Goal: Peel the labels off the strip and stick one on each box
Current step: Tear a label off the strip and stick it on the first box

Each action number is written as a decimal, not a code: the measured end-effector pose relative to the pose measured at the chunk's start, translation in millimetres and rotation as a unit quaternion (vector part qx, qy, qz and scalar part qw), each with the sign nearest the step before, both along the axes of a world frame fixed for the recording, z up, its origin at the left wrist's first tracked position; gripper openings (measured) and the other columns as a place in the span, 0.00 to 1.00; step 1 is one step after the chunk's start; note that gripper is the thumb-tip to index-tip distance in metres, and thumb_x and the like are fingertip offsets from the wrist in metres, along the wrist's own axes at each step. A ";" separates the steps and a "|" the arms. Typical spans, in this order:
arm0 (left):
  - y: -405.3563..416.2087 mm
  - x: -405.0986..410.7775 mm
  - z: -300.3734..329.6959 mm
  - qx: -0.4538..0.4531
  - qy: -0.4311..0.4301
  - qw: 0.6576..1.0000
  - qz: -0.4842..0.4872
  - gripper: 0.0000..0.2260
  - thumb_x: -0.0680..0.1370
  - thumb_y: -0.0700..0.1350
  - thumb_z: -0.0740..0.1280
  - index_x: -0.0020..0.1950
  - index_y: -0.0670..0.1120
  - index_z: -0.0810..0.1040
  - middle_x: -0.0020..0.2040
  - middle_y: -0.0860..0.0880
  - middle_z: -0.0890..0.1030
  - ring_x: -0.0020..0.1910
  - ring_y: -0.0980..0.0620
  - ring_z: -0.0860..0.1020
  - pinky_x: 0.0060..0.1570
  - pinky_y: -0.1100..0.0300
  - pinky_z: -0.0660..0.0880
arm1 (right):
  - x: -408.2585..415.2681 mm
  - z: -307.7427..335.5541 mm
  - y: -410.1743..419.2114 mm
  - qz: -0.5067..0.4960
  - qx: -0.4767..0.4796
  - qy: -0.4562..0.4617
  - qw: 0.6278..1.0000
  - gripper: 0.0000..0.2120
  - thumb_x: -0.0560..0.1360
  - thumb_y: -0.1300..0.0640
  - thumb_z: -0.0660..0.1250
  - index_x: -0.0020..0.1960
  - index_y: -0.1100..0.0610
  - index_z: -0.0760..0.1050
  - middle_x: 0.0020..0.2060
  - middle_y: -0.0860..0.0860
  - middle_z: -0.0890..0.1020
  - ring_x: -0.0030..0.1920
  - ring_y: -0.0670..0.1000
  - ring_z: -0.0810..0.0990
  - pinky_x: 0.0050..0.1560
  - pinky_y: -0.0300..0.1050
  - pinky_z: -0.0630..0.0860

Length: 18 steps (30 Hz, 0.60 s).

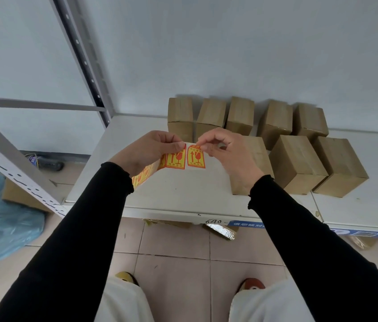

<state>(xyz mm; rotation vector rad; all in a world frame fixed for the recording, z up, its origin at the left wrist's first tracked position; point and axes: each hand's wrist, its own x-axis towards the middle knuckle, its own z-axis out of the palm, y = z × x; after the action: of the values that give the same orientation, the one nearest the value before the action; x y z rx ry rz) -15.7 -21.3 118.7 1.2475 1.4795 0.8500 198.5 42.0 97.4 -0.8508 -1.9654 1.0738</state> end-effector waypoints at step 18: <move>21.2 5.8 -76.7 0.035 0.393 0.915 0.082 0.08 0.78 0.59 0.66 0.48 0.58 0.82 0.48 0.58 0.82 0.56 0.52 0.76 0.65 0.46 0.58 | -4.8 -22.7 8.9 -0.073 0.010 -0.058 0.996 0.07 0.81 0.59 0.66 0.46 0.50 0.80 0.42 0.43 0.83 0.47 0.45 0.81 0.50 0.43 0.79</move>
<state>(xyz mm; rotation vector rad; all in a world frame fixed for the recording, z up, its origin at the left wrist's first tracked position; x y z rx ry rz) -9.9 -0.1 42.0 1.6418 2.2263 0.5135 193.7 50.8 74.6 -1.0489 -1.9721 0.9368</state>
